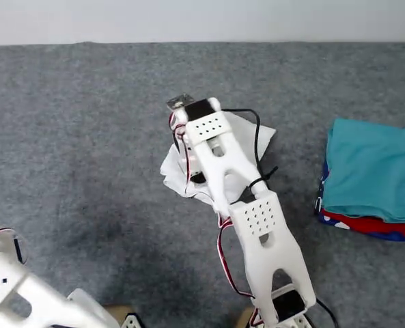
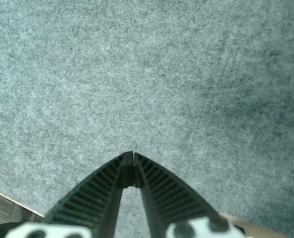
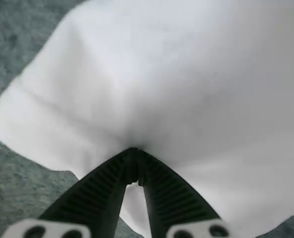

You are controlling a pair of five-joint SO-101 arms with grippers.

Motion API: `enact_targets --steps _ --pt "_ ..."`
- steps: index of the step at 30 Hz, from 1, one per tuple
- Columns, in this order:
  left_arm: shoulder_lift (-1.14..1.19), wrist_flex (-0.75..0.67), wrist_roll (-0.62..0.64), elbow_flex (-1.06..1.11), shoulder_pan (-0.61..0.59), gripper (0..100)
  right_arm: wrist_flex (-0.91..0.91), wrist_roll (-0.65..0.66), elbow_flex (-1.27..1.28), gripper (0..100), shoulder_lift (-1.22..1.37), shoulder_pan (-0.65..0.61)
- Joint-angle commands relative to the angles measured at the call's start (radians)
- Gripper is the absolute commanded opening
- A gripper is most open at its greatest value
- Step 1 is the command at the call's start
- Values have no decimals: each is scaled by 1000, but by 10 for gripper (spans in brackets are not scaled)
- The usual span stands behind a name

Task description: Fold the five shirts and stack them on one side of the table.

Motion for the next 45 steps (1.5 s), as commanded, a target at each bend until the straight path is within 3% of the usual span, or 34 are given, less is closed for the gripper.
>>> enact_targets --steps 1,10,16,24,29,31,38,45 --pt "-17 18 -11 -4 3 8 44 -8 -12 10 -56 -47" --pt "-17 15 -11 -4 5 8 44 80 219 10 -268 -67" --pt "-17 14 -11 -4 5 8 41 61 203 14 -404 -44" --pt "-17 14 -11 -4 5 8 13 -253 106 16 -447 8" --pt "-17 14 -11 -4 6 8 -61 -592 103 23 -406 82" --pt "-17 15 -11 -4 25 8 -84 -600 103 84 -387 102" --pt "-17 21 -5 -4 112 8 -104 -749 101 475 -302 97" --pt "-17 21 -5 -4 114 8 -113 -787 101 484 -206 84"
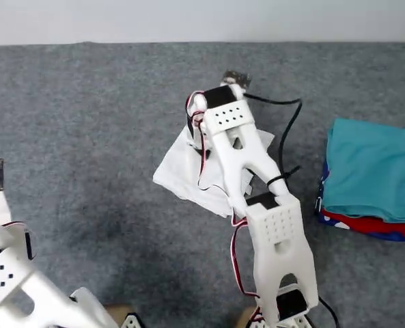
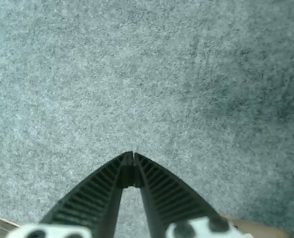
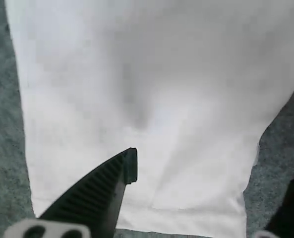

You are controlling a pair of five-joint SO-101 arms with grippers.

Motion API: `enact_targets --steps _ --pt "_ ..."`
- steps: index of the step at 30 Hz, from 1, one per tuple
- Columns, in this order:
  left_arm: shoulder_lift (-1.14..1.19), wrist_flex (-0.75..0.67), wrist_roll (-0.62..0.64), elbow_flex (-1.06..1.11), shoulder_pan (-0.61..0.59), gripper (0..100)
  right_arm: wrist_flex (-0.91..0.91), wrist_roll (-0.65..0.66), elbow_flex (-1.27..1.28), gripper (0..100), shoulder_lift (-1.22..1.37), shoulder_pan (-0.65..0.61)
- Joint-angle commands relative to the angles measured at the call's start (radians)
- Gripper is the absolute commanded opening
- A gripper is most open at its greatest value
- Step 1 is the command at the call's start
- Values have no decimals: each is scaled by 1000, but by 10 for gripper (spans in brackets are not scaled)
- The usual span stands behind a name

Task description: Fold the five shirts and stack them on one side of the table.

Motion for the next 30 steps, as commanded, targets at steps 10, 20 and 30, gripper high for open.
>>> enact_targets --steps 10,20,30 --pt "-17 9 -5 -4 2 8 -147 9 -54 482 113 35" --pt "-17 9 -9 -4 2 8 -119 -14 -54 411 232 107" --pt "-17 5 -11 -4 3 8 -99 -12 -54 9 226 117"
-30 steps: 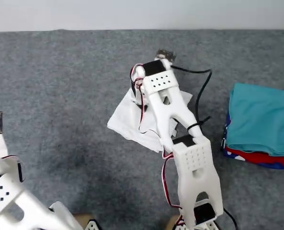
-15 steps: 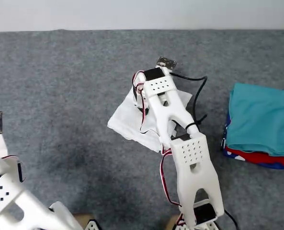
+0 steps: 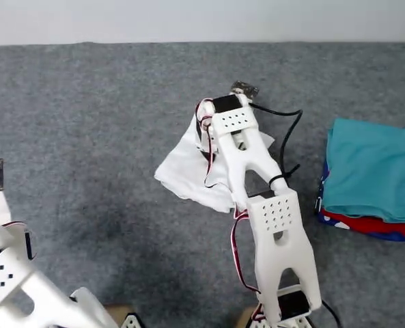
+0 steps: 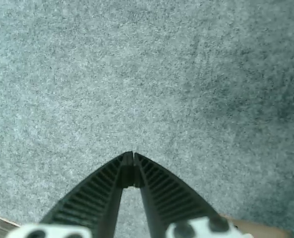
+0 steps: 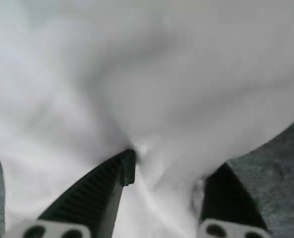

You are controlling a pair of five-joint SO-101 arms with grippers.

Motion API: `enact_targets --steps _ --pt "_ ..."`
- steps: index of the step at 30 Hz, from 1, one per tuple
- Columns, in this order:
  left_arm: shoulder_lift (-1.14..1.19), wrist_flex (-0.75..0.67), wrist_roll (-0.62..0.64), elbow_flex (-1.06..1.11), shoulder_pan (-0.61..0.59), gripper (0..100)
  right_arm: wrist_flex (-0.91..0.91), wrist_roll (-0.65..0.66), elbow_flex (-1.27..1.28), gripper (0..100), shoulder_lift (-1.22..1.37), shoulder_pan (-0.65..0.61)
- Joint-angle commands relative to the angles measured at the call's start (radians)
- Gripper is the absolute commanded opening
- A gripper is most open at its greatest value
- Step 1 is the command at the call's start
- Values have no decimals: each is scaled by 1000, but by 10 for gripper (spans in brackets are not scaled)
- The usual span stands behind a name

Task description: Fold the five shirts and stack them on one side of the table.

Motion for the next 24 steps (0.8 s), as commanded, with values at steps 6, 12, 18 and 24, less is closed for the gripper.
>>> enact_targets --steps 6,12,18,24 --pt "-17 5 -11 -4 3 8 134 89 -71 9 -15 67" --pt "-17 3 -11 -4 5 8 254 275 -167 9 -143 77" --pt "-17 8 -11 -8 5 8 254 397 -97 9 -349 90" --pt "-17 9 -11 -8 3 8 254 542 114 9 -618 136"
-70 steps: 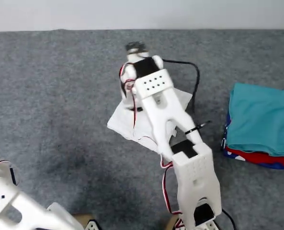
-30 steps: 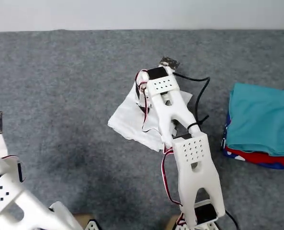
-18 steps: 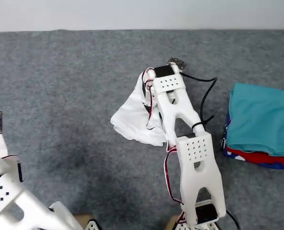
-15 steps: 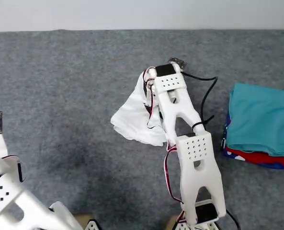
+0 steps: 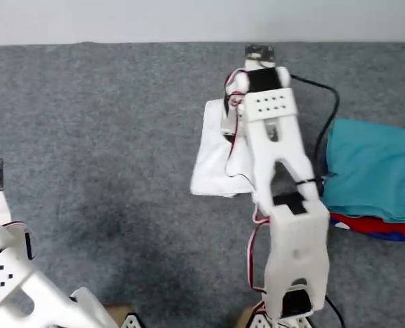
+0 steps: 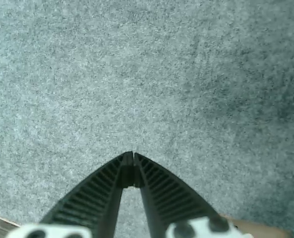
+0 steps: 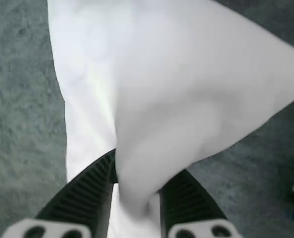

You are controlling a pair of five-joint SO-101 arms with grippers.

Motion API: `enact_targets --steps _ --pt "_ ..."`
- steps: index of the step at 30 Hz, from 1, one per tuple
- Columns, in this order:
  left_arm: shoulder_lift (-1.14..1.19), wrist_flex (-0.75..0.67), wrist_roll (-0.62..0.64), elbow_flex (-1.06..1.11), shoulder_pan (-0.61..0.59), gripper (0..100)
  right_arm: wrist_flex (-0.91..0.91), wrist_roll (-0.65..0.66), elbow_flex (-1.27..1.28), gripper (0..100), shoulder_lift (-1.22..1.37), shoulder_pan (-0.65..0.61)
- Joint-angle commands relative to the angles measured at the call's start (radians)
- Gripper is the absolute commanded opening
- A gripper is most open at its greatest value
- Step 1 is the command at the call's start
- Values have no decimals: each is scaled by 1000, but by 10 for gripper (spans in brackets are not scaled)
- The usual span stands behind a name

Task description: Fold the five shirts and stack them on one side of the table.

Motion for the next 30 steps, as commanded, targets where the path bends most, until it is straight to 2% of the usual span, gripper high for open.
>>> enact_targets --steps 1,9,15,22,30 --pt "-17 9 -11 -8 3 8 44 97 104 9 -249 56" --pt "-17 2 -11 -8 6 8 44 370 374 9 -673 226" --pt "-17 2 -11 -5 6 8 44 512 488 9 -845 367" --pt "-17 2 -11 -5 6 8 39 637 503 9 -851 541" --pt "-17 2 -11 -5 6 8 -105 654 505 9 -707 659"
